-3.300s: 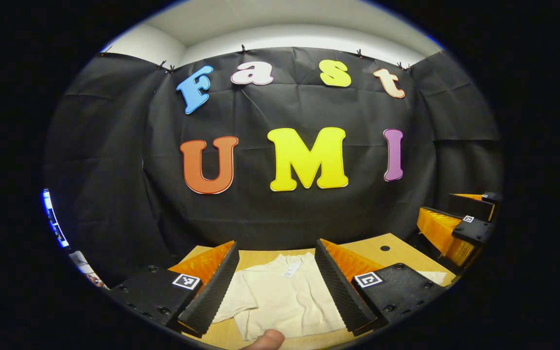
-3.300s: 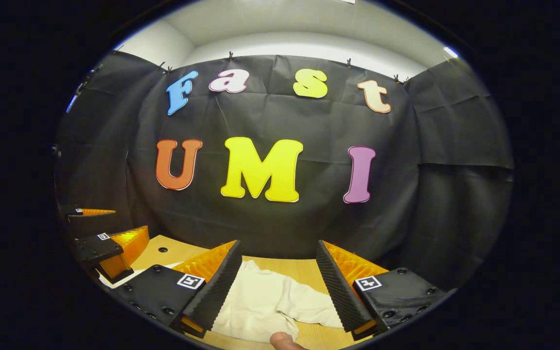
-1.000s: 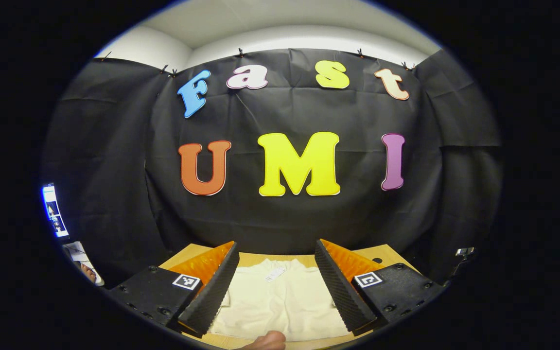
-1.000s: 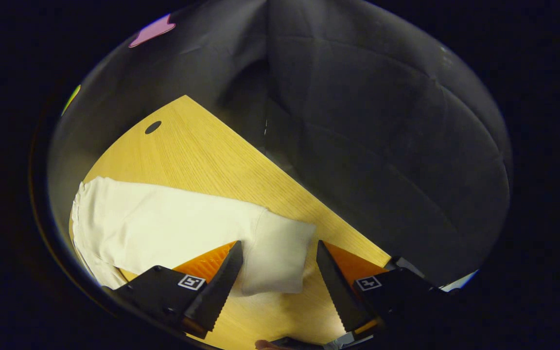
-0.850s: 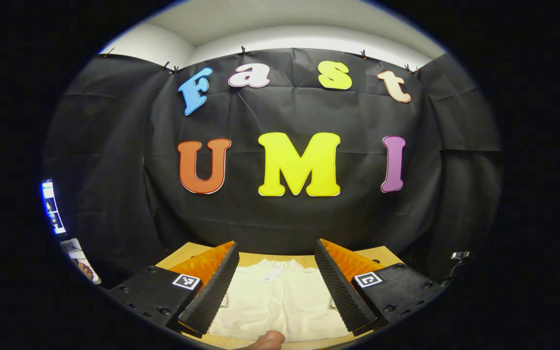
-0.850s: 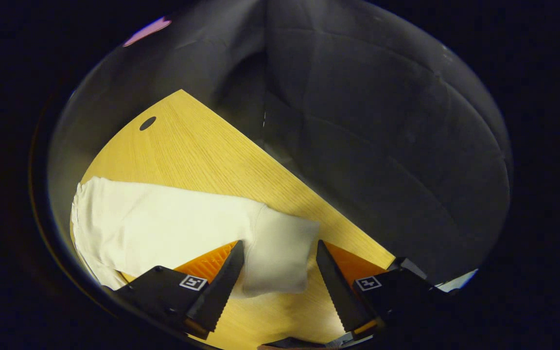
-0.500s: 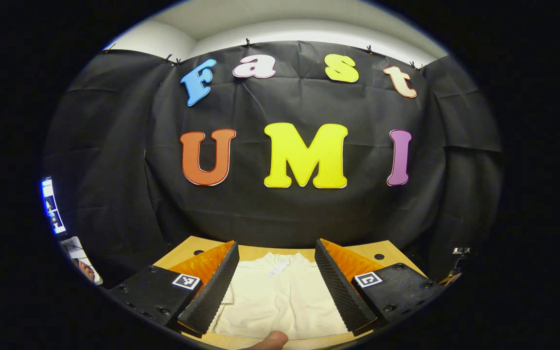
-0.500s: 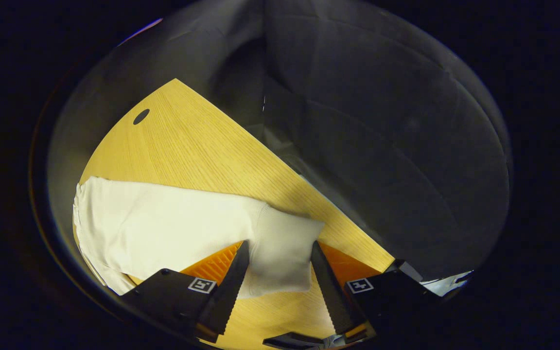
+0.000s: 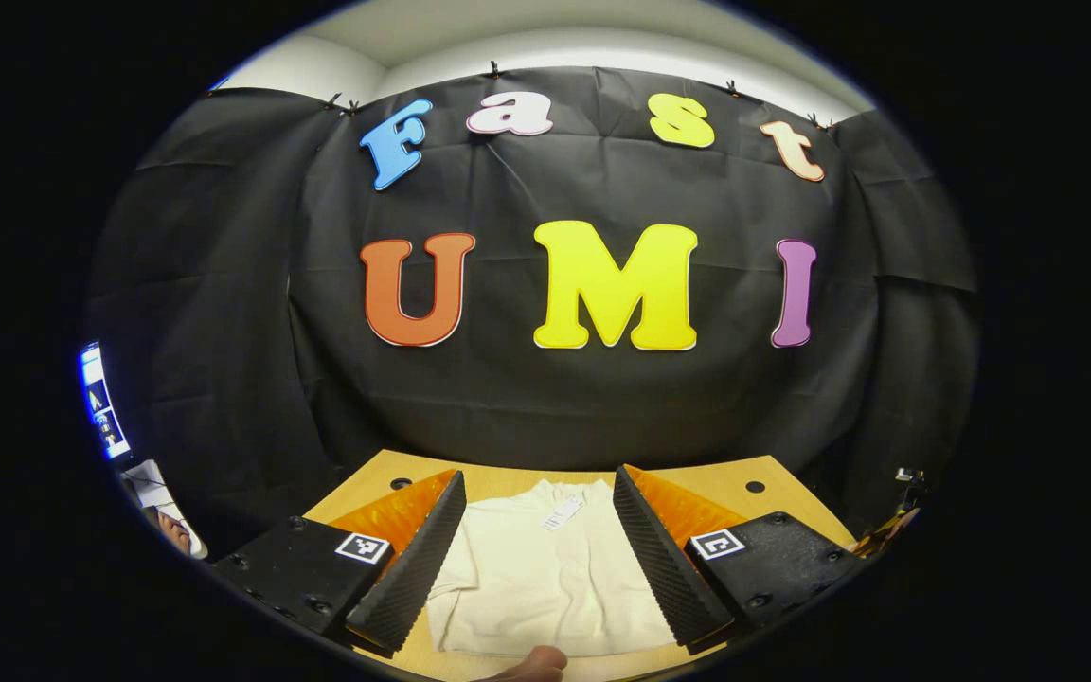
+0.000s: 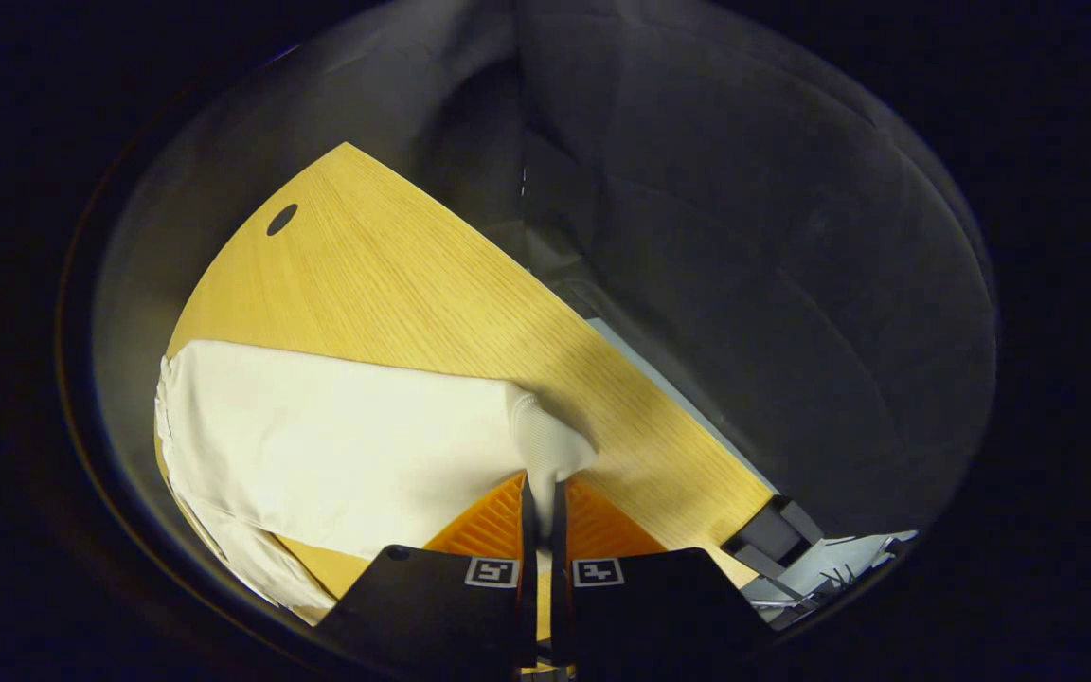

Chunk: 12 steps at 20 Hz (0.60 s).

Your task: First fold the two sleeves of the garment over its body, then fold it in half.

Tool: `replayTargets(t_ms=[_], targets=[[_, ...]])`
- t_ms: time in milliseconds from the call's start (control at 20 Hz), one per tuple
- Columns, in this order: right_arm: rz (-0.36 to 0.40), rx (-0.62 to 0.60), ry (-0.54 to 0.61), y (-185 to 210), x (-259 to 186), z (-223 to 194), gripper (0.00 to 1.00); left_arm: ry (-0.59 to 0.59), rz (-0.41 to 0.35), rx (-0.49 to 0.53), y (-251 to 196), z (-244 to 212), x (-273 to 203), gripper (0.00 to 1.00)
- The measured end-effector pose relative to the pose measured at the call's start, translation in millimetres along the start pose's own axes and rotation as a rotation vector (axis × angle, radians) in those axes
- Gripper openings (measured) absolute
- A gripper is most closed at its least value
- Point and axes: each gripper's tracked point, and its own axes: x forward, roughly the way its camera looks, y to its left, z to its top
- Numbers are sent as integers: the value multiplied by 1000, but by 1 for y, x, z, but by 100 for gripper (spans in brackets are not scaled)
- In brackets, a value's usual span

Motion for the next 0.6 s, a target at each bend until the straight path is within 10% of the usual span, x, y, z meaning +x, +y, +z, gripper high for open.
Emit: replayTargets(t_ms=[600], targets=[[85,-62,-117,82,-100,33,0,-64,-20,3,35,-4,5,99]])
